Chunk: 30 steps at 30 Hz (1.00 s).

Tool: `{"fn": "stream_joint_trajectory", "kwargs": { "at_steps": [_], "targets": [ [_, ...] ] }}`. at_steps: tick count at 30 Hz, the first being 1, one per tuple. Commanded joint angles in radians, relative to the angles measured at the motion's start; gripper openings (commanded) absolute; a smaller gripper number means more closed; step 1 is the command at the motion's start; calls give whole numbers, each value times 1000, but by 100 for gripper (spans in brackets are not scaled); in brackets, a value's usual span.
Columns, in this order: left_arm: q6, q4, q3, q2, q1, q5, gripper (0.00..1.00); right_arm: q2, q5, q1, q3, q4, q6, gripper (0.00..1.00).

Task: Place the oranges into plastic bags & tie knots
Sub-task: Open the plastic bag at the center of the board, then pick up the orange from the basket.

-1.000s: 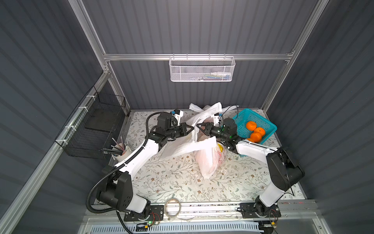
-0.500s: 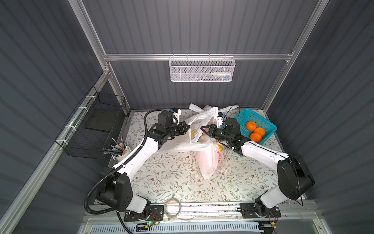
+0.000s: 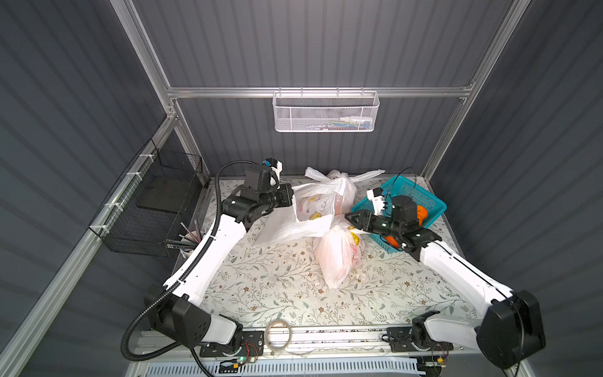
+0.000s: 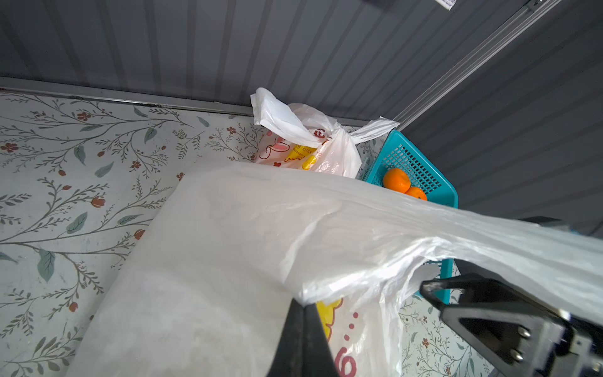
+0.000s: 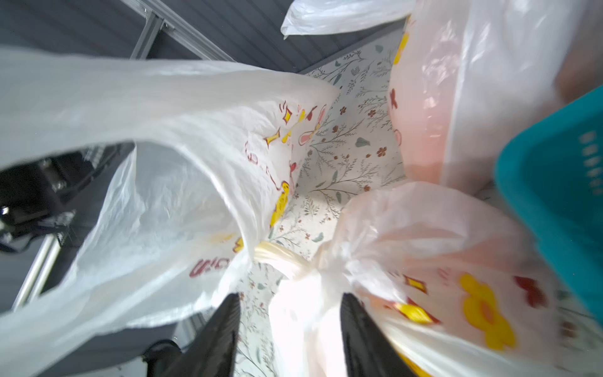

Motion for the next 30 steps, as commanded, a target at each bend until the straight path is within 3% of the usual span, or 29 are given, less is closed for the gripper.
{"fn": "stream_joint_trajectory", "kwargs": {
  "at_steps": [1,6,11,18,24,30],
  "targets": [
    [-7,-9,13,24,-5,34,0,-103,27,-87,-8,-224,-150,64],
    [-173,146,-42,23,-5,77,0,-50,198,-230,101,-465,-307,72],
    [-363,116,-14,45,-5,63,0,144,391,-281,237,-515,-427,85],
    [-446,84,-7,37,-5,14,0,441,640,-355,481,-619,-547,92],
    [-459,114,-17,54,-5,40,0,668,690,-390,661,-615,-646,97],
    [-457,117,-13,60,-5,43,0,864,682,-407,850,-637,-649,99]
  ]
}}
